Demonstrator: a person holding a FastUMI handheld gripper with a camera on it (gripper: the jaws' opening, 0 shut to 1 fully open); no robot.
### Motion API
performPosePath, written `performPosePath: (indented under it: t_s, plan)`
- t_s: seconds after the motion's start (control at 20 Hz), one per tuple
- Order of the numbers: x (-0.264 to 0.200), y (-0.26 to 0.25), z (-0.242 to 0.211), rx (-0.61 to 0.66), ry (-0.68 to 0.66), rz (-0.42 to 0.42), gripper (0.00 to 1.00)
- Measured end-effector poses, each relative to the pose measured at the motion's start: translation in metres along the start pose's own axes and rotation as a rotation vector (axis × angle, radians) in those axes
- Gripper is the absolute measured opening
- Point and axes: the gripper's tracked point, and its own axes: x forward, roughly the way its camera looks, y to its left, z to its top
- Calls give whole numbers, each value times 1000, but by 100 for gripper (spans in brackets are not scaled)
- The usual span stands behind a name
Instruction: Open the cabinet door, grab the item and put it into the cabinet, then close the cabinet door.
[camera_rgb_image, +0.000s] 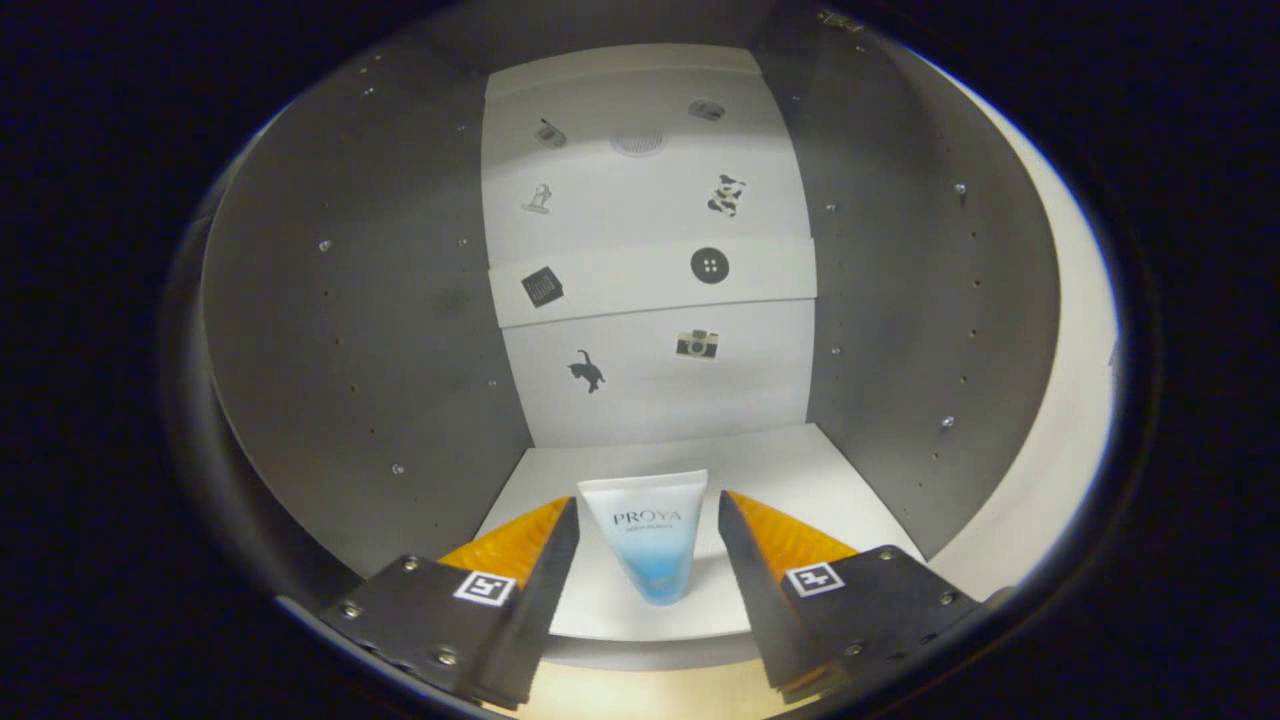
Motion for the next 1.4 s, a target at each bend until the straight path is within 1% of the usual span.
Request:
performPosePath:
  t_s: [0.05, 0.15, 0.2, 0.25, 0.55, 0.7, 0.9, 1.2, 1.4]
  plan:
    - [-8, -3, 5, 7, -25, -14, 84]
    - [-34, 2, 11, 21, -56, 0, 89]
    - [-49, 0, 15, 22, -72, -1, 95]
    - [-63, -1, 15, 18, -79, -8, 98]
    - [-174, -20, 11, 12, -119, -76, 99]
    - [-232, -36, 4, -1, -141, -133, 99]
    - [-306, -57, -11, 21, -152, -194, 99]
    - [-406, -104, -26, 52, -176, -292, 99]
    - [-449, -158, -34, 91, -191, -405, 99]
